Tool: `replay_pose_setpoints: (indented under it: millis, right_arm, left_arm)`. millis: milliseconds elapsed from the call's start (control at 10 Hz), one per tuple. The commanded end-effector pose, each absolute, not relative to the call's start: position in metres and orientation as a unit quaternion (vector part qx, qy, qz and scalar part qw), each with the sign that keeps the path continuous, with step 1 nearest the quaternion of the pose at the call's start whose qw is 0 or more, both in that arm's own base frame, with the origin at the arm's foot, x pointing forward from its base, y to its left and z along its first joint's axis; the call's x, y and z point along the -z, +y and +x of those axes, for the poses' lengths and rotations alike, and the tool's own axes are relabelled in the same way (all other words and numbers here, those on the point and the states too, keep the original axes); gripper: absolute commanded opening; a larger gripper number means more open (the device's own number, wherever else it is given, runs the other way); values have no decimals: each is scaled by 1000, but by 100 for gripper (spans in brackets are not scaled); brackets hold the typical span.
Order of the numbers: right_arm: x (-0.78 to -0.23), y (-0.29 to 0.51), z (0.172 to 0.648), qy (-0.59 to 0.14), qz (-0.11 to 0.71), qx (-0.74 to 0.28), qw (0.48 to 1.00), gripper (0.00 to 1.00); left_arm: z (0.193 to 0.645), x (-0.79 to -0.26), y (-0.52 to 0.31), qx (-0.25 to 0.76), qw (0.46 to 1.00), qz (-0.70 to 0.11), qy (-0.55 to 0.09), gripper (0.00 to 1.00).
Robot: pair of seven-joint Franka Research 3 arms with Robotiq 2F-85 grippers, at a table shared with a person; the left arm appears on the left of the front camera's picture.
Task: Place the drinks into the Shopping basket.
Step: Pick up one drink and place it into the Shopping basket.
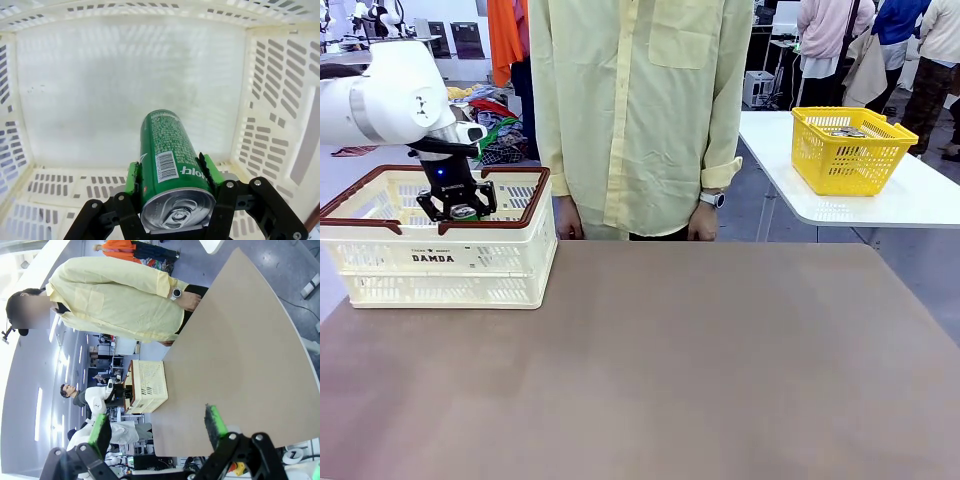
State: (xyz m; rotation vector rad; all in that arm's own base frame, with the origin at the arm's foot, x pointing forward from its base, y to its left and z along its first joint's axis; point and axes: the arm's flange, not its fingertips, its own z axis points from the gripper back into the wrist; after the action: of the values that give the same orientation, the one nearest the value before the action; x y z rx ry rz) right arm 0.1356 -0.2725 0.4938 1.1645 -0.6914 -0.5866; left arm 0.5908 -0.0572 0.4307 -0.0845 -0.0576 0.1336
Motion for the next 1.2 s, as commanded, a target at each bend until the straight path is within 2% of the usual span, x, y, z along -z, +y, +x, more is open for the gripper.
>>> replay_pose_setpoints:
  millis: [0,100,200,300,400,800,1100]
  right_arm:
    - [-496,-273,135,-332,534,259,733,100]
    - [-496,-273,135,-332,534,259,733,100]
    - [-496,-273,135,-332,534,259,733,100]
    - [-496,-273,135,-332,534,259,733,100]
    - [-496,-273,135,-332,534,259,733,100]
    - [-496,-273,135,-332,534,259,733,100]
    - [-496,-273,135,-332,534,259,733,100]
  left_arm:
    - [599,-434,-56,-59,998,-20,-28,0]
    - [599,-431,-56,-58,998,-14,-24,0]
    - [598,-429,-57,-57,998,-8,-23,20]
    - [597,-426,-57,-56,998,-5,-16,67]
    - [597,-425,-56,-56,998,-4,-16,100]
    - [592,-433,-57,-55,998,-12,-32,100]
    - [557,-499,-60,-70,988,-75,-112,100]
